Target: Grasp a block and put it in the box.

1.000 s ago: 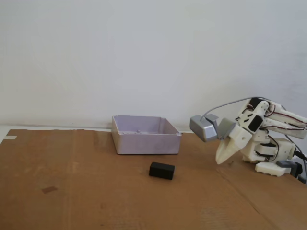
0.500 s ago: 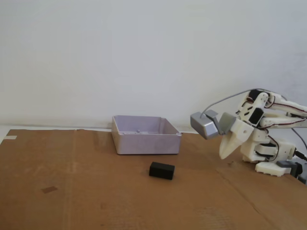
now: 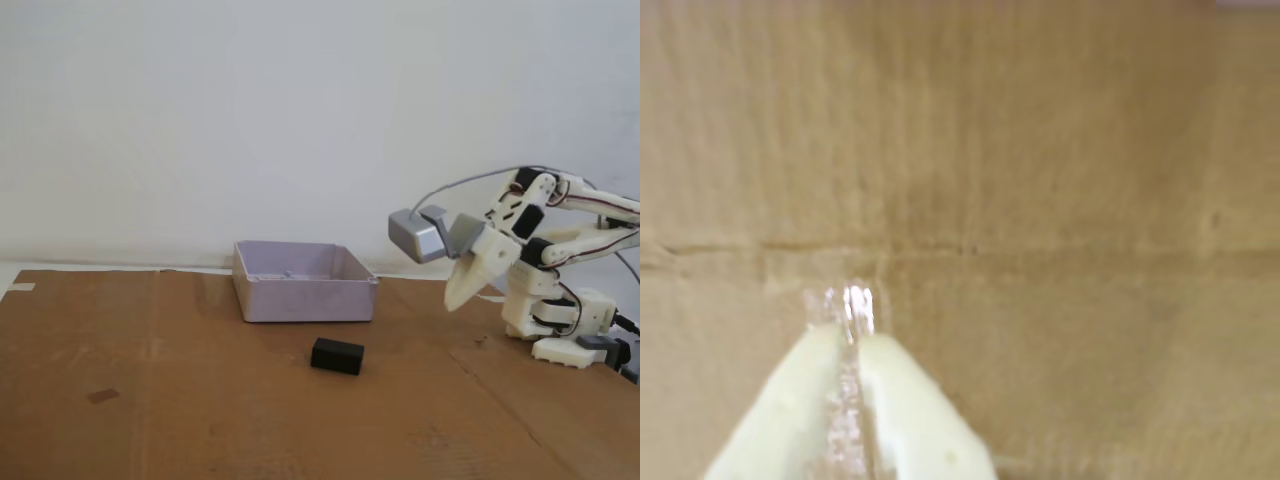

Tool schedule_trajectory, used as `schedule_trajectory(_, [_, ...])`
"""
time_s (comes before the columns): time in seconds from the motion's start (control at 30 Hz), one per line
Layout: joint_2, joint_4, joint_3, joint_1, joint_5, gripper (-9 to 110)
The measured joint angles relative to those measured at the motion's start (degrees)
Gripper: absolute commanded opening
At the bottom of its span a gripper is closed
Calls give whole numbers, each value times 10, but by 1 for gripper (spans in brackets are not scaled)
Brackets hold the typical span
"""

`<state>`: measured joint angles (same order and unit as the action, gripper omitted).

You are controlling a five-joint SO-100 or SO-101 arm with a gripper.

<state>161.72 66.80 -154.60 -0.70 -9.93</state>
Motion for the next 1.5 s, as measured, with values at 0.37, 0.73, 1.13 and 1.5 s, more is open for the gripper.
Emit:
schedule_trajectory(0.37, [-105,-72,76,0,-1,0])
schedule_trajectory(0.73, [-227,-132,156,-32,-1,0])
schedule_trajectory(1.13, [-347,-171,248,-60,-36,0])
schedule_trajectory(1.5, [-409,-176,287,-74,-76,0])
